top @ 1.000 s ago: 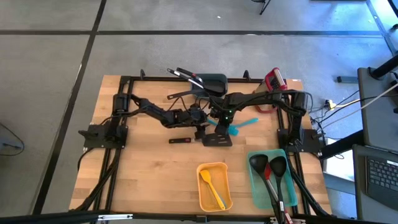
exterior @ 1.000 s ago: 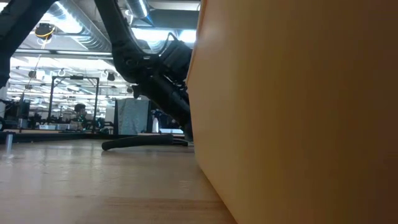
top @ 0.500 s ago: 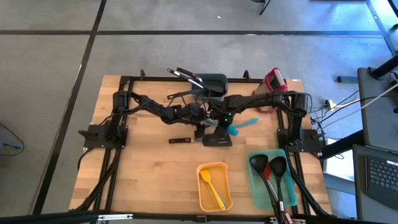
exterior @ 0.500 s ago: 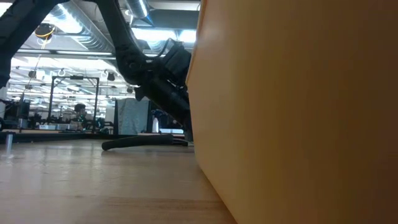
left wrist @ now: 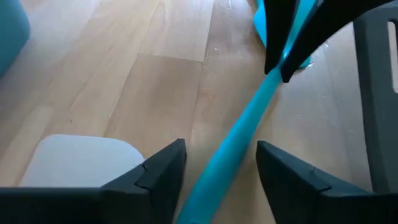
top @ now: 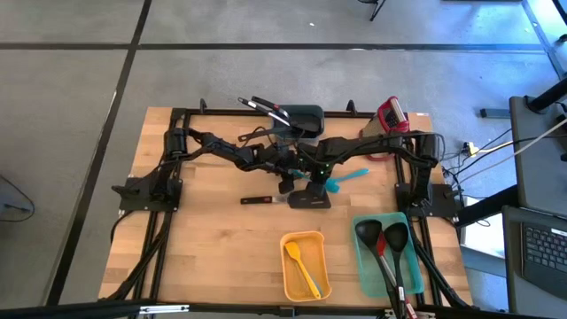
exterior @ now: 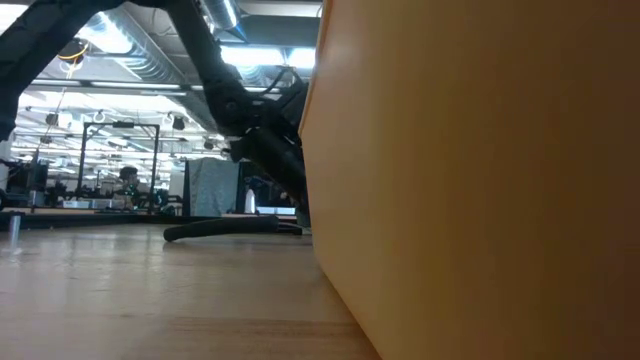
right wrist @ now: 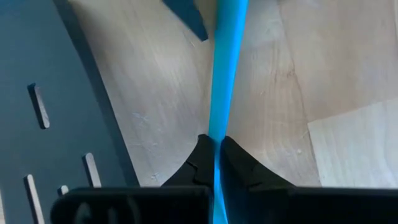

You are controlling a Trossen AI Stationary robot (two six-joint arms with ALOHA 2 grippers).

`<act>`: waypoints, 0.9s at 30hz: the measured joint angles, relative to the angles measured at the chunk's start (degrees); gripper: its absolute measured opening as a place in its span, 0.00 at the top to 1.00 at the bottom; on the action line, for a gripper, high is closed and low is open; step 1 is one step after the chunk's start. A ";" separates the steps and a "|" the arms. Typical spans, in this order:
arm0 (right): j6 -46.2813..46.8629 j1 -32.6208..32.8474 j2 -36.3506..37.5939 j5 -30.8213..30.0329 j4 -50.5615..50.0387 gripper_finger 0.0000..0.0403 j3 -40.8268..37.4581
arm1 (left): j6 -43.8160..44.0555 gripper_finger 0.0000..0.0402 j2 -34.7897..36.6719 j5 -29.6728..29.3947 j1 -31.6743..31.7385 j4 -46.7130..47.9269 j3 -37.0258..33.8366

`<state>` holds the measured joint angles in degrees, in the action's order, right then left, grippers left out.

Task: Pick & Place Kitchen Items
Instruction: Put the small blue spatula into the yellow bin

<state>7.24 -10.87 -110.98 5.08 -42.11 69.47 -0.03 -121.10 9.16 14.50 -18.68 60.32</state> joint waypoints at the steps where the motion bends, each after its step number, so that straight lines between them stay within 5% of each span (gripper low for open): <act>1: 0.09 0.00 0.00 -0.12 0.02 0.99 -0.02 | 0.04 0.54 -0.08 -0.24 -0.04 -0.16 0.02; 9: -0.89 0.02 -0.02 -1.03 -0.06 0.99 0.06 | 0.47 0.89 0.31 4.79 0.87 3.68 0.39; 14: -1.56 0.06 -0.10 -0.44 -0.46 0.93 0.13 | 3.44 0.89 0.47 6.25 0.89 5.43 0.44; 27: -4.21 0.15 -0.55 -2.87 -11.47 0.56 11.34 | 10.23 0.94 4.89 6.52 0.49 10.47 -0.22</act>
<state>3.03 -10.72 -111.53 2.20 -53.58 80.81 10.20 -116.21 15.68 14.99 -8.21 60.10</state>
